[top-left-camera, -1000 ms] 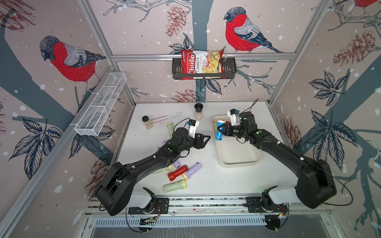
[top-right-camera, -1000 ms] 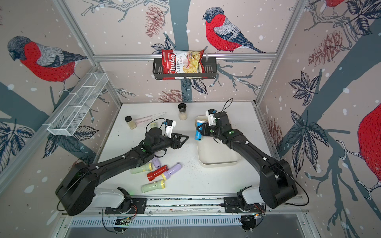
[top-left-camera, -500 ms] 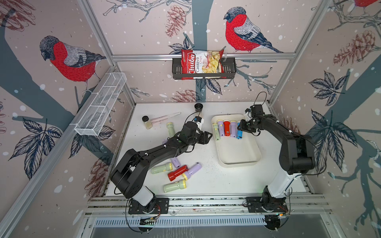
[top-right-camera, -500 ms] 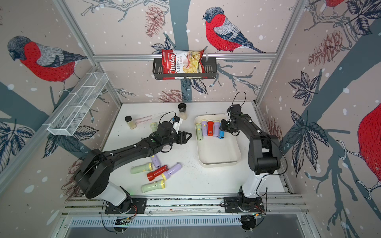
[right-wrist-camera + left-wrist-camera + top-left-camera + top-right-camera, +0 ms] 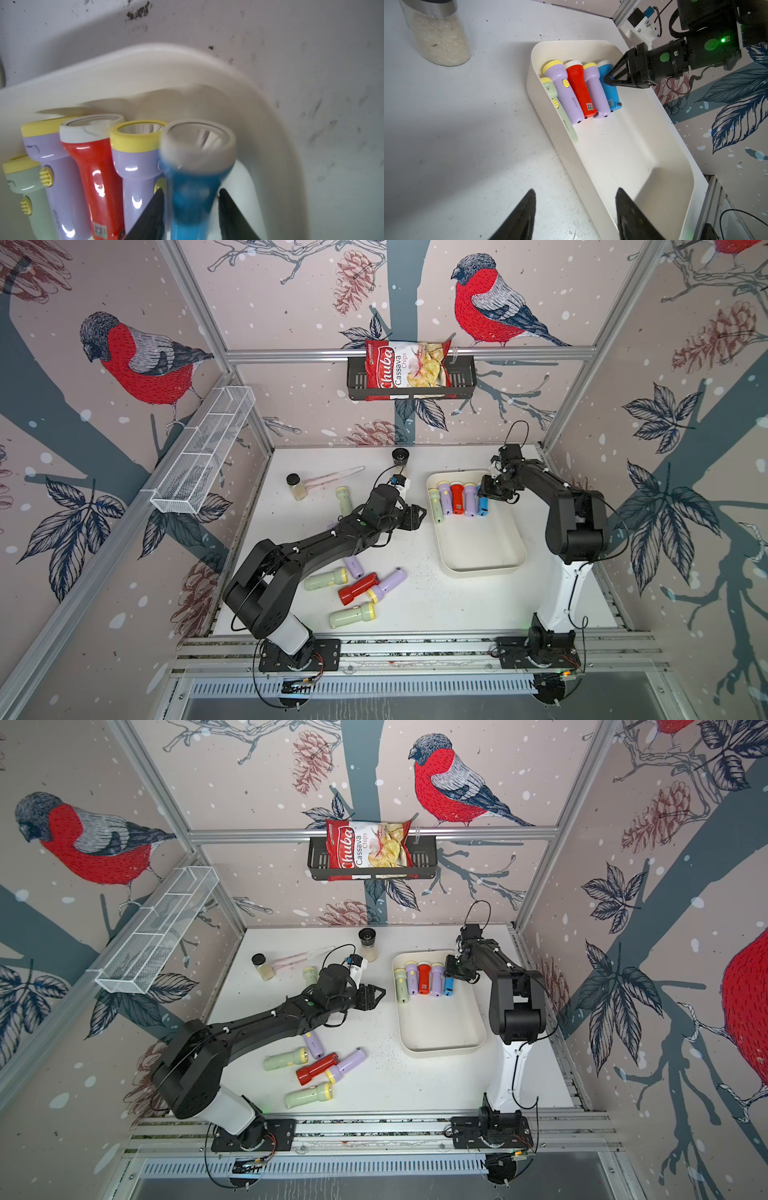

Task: Put the flashlights into the storage boxes
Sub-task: Place the flashlight at the storage box.

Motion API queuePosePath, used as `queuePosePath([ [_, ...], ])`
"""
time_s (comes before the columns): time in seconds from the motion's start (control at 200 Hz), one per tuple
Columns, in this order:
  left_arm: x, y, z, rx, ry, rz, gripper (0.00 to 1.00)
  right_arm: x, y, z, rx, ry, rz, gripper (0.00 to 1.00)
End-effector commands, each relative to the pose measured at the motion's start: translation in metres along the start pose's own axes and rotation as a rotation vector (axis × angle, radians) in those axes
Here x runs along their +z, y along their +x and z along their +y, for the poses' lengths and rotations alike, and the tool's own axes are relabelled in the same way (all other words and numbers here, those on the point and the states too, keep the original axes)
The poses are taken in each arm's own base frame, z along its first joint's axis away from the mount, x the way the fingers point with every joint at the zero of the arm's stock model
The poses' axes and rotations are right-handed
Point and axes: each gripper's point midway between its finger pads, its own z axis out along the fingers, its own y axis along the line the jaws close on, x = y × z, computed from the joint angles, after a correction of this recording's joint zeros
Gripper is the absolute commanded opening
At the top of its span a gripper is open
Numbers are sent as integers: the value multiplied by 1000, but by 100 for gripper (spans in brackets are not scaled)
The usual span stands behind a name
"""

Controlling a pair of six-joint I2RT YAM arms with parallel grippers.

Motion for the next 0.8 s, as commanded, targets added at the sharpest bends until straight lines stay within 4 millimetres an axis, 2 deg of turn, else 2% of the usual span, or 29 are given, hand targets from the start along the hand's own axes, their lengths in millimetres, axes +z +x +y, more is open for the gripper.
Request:
queuePosePath([
  [0.0, -2, -1, 1, 10, -10, -4, 61, 0, -1, 3, 15, -13, 14, 54],
  [0.05, -3, -3, 1, 8, -13, -7, 61, -3, -3, 4, 15, -16, 6, 58],
  [0.215, -8, -4, 2, -14, -31, -3, 61, -21, -9, 11, 12, -27, -33, 60],
  [0.335, -16, -8, 3, -45, -60, 7, 60, -44, -12, 18, -2, -27, -77, 61],
  [0.425, -24, 0, 11, -84, -112, 37, 60, -64, -12, 28, -17, -29, -121, 62],
  [0.44, -26, 1, 13, -89, -121, 44, 60, -68, -11, 31, -22, -33, -132, 62],
  [0.45, -28, -6, 9, -91, -117, 30, 60, -71, -11, 34, -27, -37, -138, 62],
  [0.47, -30, -8, 9, -98, -123, 30, 60, -75, -10, 38, -34, -42, -153, 62],
  [0.58, -46, 9, 30, -179, -257, 88, 54, -98, -1, 72, -95, -72, -236, 62],
  [0.78, -79, 49, 63, -325, -437, 197, 54, -106, 49, 151, -165, -215, -283, 62],
  [0.795, -81, 58, 70, -339, -459, 217, 54, -105, 53, 157, -168, -231, -279, 62],
])
